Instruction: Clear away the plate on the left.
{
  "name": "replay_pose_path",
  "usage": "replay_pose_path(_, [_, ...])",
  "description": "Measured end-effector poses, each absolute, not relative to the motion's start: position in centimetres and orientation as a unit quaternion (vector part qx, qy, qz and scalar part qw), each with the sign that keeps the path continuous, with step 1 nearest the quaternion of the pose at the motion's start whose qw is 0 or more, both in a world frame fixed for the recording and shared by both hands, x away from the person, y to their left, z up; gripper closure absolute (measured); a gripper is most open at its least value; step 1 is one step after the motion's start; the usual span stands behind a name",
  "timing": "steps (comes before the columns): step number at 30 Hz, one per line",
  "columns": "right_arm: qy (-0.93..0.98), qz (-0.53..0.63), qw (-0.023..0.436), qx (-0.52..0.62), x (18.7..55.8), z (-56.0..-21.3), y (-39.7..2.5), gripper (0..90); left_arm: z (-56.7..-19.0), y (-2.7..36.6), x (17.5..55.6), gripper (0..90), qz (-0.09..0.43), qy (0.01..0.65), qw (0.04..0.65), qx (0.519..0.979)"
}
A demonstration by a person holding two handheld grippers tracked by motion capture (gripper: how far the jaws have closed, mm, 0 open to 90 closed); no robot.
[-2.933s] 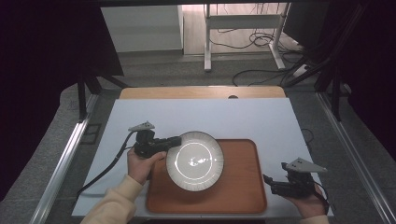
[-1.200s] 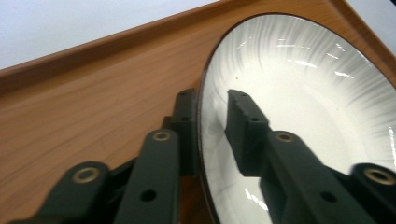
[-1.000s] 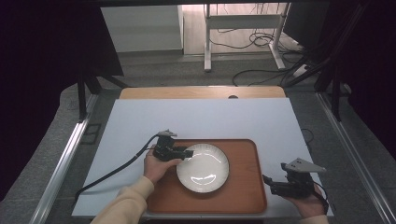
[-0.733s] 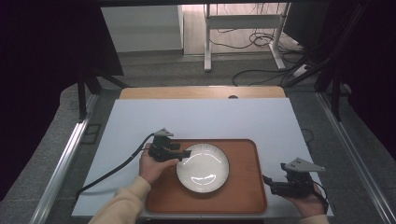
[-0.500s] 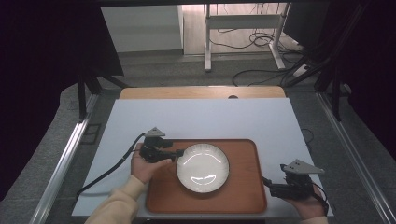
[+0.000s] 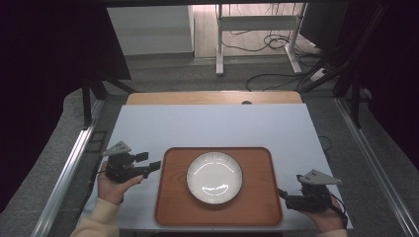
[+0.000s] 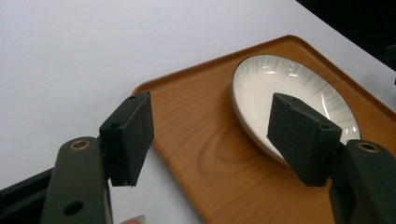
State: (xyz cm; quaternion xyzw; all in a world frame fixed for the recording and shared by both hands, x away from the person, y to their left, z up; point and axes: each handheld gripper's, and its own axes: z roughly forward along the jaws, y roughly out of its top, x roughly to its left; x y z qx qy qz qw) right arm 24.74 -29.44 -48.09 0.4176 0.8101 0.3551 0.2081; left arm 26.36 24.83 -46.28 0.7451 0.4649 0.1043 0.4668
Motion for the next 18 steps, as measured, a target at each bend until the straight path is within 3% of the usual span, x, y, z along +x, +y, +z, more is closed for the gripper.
replay_pose_path(7, [0.813, 0.356, 0.208, 0.411, 25.1, -48.2, -29.2, 16.6, -46.7, 26.0, 24.5, 29.6, 0.12, 0.471, 0.459, 0.744])
replay_pose_path(18, [0.805, 0.364, 0.214, 0.417, 25.1, -48.0, -29.4, 16.4, -47.3, 25.1, 25.2, 28.7, 0.118, 0.466, 0.448, 0.753])
